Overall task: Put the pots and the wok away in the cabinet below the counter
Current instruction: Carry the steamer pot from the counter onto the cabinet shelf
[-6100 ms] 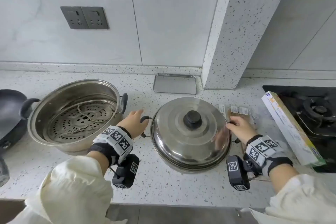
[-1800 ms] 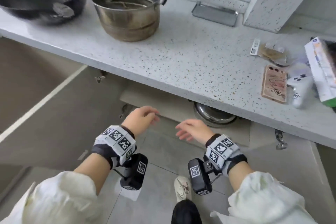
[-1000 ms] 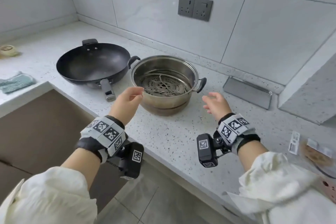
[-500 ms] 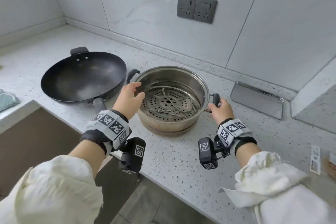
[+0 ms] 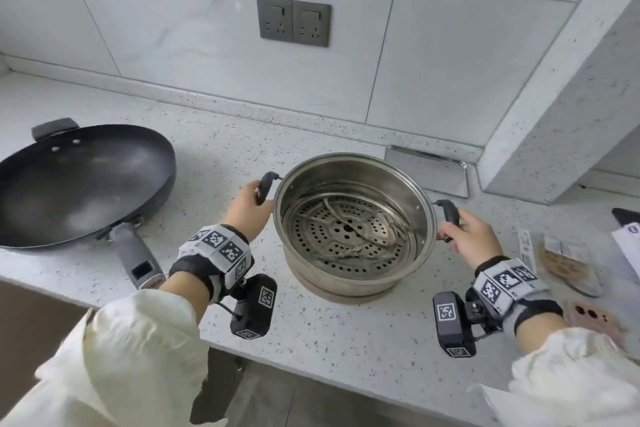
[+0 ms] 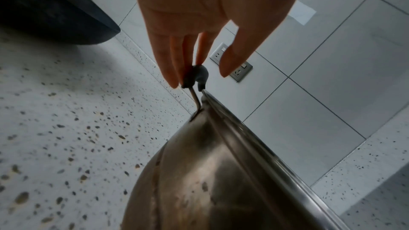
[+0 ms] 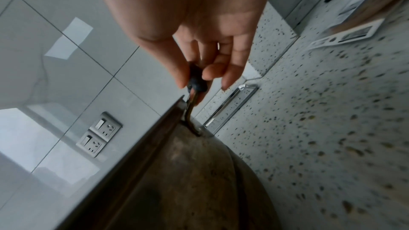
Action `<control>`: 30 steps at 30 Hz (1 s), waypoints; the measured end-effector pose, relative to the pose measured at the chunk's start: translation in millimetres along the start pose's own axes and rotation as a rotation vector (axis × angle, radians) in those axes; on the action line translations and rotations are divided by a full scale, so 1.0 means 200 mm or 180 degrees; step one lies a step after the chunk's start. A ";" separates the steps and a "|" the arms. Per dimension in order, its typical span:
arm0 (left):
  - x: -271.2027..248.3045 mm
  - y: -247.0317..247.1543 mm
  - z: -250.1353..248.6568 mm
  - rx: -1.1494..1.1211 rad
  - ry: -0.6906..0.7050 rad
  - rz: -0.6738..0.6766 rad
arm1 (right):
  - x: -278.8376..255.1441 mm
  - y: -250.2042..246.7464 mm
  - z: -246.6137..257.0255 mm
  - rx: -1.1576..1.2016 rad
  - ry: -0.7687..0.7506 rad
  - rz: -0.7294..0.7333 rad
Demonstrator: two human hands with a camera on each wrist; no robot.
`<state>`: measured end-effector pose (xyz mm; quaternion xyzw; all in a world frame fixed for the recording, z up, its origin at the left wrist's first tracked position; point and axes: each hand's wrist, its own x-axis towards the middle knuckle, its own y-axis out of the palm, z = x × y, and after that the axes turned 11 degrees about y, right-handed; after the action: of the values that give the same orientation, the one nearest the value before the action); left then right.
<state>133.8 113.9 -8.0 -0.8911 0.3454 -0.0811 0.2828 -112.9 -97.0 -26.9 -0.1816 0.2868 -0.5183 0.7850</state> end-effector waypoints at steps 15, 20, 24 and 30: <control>-0.42 0.13 0.00 0.0305 -0.0175 -0.0251 | -0.21 -0.22 -0.27 0.0157 -0.0105 0.0067; -0.85 0.16 0.06 0.0332 -0.0474 -0.0750 | -0.39 -0.27 -0.34 0.0066 -0.0300 0.0443; -1.20 0.16 0.07 0.0372 -0.0673 -0.1030 | -0.57 -0.30 -0.42 0.0040 -0.0413 0.0655; -1.64 0.10 0.20 0.0329 -0.1061 -0.1542 | -0.86 -0.24 -0.49 0.0042 -0.0607 0.1062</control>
<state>-108.6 336.4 -34.7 -0.9331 0.0668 -0.0162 0.3531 -259.4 42.4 -29.3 -0.1747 0.2338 -0.3632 0.8848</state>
